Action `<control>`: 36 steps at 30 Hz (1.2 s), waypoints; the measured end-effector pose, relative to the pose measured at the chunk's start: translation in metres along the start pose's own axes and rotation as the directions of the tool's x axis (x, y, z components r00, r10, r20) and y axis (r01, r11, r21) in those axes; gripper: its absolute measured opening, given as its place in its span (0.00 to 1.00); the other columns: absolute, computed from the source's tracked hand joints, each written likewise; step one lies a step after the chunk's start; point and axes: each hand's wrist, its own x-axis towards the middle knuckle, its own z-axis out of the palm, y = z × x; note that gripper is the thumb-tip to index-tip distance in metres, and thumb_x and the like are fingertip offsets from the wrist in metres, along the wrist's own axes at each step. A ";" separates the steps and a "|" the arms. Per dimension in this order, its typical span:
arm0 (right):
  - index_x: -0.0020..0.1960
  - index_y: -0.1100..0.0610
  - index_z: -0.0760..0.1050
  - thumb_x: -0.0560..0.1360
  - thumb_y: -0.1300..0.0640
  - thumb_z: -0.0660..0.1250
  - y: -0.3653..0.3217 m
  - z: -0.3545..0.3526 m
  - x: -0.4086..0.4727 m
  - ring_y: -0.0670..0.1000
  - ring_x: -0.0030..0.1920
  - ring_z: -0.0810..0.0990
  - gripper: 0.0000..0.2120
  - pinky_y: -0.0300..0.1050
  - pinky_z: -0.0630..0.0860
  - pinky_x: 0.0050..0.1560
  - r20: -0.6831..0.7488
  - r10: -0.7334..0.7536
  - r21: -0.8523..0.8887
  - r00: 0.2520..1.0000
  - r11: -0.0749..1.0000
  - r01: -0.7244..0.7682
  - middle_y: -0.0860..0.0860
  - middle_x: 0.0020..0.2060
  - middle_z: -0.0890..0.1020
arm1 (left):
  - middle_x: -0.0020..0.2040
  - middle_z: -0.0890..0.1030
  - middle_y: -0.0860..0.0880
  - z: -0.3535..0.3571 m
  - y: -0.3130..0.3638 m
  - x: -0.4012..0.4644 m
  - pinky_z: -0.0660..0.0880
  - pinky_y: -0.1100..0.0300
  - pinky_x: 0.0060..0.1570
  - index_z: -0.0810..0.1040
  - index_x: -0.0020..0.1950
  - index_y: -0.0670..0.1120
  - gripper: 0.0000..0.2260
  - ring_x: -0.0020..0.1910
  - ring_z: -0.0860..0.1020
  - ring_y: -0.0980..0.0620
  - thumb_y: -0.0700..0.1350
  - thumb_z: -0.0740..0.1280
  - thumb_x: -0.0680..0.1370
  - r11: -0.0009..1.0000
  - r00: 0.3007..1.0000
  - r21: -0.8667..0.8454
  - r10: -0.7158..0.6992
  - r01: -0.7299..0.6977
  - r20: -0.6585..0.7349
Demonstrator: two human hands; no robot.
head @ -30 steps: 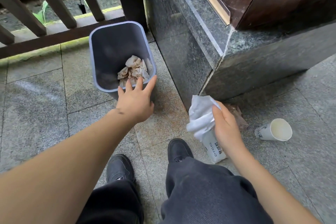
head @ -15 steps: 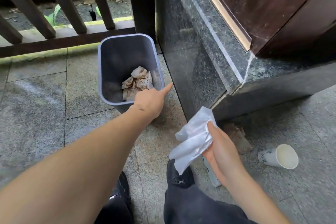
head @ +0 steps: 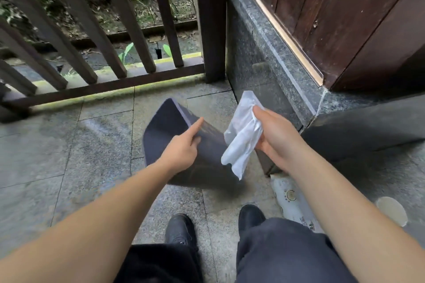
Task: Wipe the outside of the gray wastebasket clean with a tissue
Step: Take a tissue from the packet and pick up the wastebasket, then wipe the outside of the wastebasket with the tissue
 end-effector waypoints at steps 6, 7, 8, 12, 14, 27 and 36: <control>0.75 0.57 0.68 0.84 0.50 0.61 -0.062 0.050 -0.025 0.58 0.63 0.80 0.21 0.62 0.75 0.68 0.042 -0.028 0.130 0.999 0.991 0.022 0.58 0.67 0.78 | 0.79 0.70 0.46 -0.018 -0.012 -0.040 0.65 0.52 0.72 0.63 0.82 0.54 0.22 0.75 0.70 0.43 0.49 0.56 0.87 0.946 0.963 -0.216 -0.260 0.241 -0.065; 0.75 0.58 0.68 0.84 0.50 0.61 -0.064 0.056 -0.028 0.60 0.63 0.80 0.22 0.62 0.75 0.68 0.051 -0.020 0.162 0.999 0.987 0.011 0.59 0.67 0.78 | 0.79 0.69 0.46 -0.018 -0.014 -0.047 0.63 0.54 0.73 0.64 0.82 0.51 0.22 0.76 0.68 0.44 0.48 0.56 0.87 0.945 0.958 -0.200 -0.278 0.260 -0.066; 0.75 0.59 0.68 0.84 0.49 0.60 -0.063 0.060 -0.031 0.61 0.64 0.80 0.23 0.63 0.75 0.68 0.058 -0.006 0.192 0.998 0.981 -0.005 0.60 0.67 0.78 | 0.79 0.69 0.45 -0.017 -0.015 -0.053 0.61 0.55 0.73 0.64 0.82 0.48 0.22 0.77 0.66 0.44 0.48 0.56 0.87 0.944 0.954 -0.182 -0.291 0.274 -0.072; 0.76 0.58 0.67 0.84 0.49 0.60 -0.044 0.063 -0.037 0.61 0.64 0.80 0.23 0.63 0.76 0.67 0.065 0.069 0.217 0.996 0.973 -0.081 0.61 0.69 0.77 | 0.77 0.71 0.43 -0.011 -0.022 -0.066 0.62 0.54 0.71 0.67 0.80 0.44 0.21 0.76 0.68 0.43 0.46 0.56 0.87 0.922 0.926 -0.206 -0.357 0.328 -0.122; 0.77 0.58 0.66 0.84 0.49 0.60 -0.037 0.062 -0.032 0.61 0.66 0.78 0.24 0.63 0.75 0.67 0.055 0.092 0.211 0.994 0.972 -0.101 0.61 0.70 0.75 | 0.73 0.75 0.43 -0.009 -0.025 -0.068 0.65 0.54 0.69 0.67 0.80 0.46 0.21 0.73 0.71 0.43 0.47 0.57 0.87 0.884 0.910 -0.313 -0.398 0.347 -0.114; 0.74 0.59 0.68 0.84 0.52 0.62 -0.036 0.086 -0.016 0.61 0.61 0.82 0.21 0.63 0.79 0.62 0.116 0.074 0.204 0.990 0.974 -0.097 0.61 0.66 0.79 | 0.73 0.75 0.44 -0.022 -0.001 -0.066 0.72 0.45 0.68 0.65 0.80 0.54 0.21 0.67 0.76 0.44 0.45 0.58 0.86 0.731 0.880 -0.617 -0.458 0.290 -0.129; 0.68 0.57 0.75 0.84 0.52 0.59 -0.097 0.073 -0.073 0.60 0.57 0.85 0.16 0.59 0.83 0.55 0.038 -0.271 0.612 0.962 0.768 0.192 0.59 0.59 0.84 | 0.69 0.70 0.77 -0.114 0.062 -0.120 0.60 0.78 0.64 0.68 0.77 0.66 0.20 0.70 0.64 0.76 0.50 0.57 0.86 0.842 0.817 -0.471 -0.064 -0.264 -0.573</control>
